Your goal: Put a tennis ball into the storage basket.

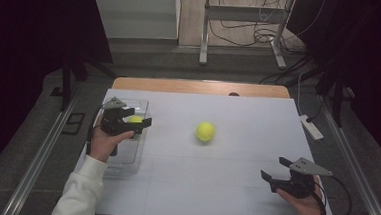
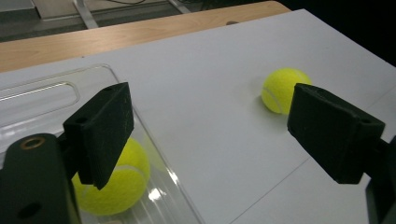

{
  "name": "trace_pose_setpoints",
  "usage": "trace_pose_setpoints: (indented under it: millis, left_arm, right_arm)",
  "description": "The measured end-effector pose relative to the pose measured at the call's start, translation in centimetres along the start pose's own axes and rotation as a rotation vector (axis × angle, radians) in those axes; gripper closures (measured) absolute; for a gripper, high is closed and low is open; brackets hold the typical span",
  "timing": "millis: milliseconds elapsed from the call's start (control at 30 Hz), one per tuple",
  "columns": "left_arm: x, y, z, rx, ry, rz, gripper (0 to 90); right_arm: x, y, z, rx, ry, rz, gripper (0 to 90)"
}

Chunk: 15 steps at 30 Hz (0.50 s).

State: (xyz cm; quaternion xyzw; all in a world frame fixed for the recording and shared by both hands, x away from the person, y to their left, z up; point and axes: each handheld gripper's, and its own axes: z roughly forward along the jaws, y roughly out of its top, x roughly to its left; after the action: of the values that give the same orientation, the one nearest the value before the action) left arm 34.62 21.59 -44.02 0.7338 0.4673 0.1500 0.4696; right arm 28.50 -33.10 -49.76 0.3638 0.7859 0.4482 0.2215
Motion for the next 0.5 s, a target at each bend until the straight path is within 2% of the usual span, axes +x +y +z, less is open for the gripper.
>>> trace_pose_setpoints:
  millis: [500]
  left_arm:
    - [-1.5,0.3,0.3,0.008,-0.043,0.025,15.6]
  right_arm:
    - [0.0,0.0,0.1,0.001,0.000,-0.003,14.6]
